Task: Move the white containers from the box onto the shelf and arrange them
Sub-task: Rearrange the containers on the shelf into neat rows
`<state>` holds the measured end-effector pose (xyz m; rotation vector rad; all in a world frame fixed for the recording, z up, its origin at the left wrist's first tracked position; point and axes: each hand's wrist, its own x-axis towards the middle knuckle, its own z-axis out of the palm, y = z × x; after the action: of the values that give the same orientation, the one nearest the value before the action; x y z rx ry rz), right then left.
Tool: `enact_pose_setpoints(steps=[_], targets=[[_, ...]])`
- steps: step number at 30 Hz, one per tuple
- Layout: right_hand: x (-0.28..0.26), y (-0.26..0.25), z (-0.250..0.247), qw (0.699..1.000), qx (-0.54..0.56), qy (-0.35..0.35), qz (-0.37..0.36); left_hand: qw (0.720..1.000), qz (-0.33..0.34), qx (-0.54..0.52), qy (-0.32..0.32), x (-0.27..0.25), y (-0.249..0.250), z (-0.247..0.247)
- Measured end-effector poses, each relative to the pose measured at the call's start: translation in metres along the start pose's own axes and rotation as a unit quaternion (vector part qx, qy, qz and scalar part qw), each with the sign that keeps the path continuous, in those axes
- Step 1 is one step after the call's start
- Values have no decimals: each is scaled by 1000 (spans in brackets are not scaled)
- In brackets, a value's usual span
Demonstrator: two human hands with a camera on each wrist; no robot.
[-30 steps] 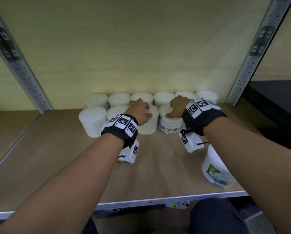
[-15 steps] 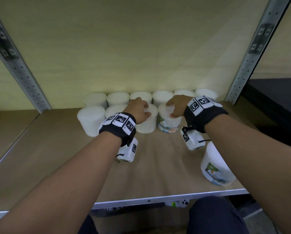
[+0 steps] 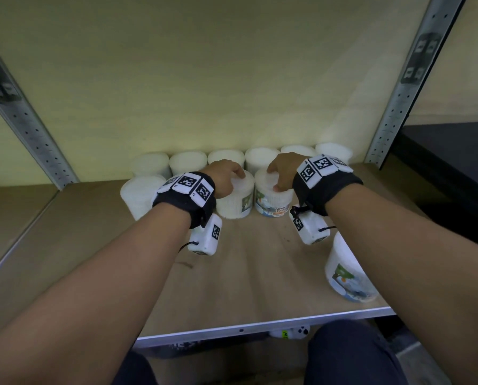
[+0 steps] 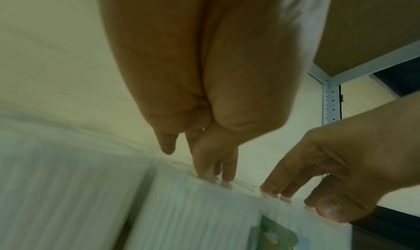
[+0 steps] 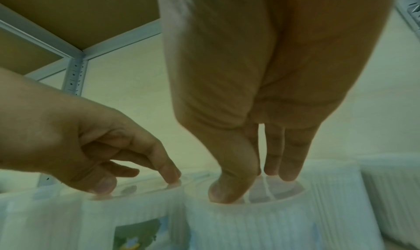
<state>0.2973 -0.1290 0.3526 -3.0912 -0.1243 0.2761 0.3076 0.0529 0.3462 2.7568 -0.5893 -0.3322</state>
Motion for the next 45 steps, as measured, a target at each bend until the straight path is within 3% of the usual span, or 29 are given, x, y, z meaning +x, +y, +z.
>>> enact_pose_setpoints(steps=[3,7,12,30,36,45], targets=[[0,1,1,1000,2,-2,2,1000,2,1,8,0,2,-2],[-1,1,0,1000,4,1,-1,995,-36,20,88,2,4,11],[-1,-2,-1,1000,-6,-7,-4,992,-45,46,112,5,7,22],[-5,0,0,1000,2,-1,-5,1000,3,24,1,-4,8,4],[-7,0,0,1000,12,2,-2,994,-52,55,76,-3,16,10],[-6,1,2,1000,10,10,-3,994,-53,62,72,1,14,16]])
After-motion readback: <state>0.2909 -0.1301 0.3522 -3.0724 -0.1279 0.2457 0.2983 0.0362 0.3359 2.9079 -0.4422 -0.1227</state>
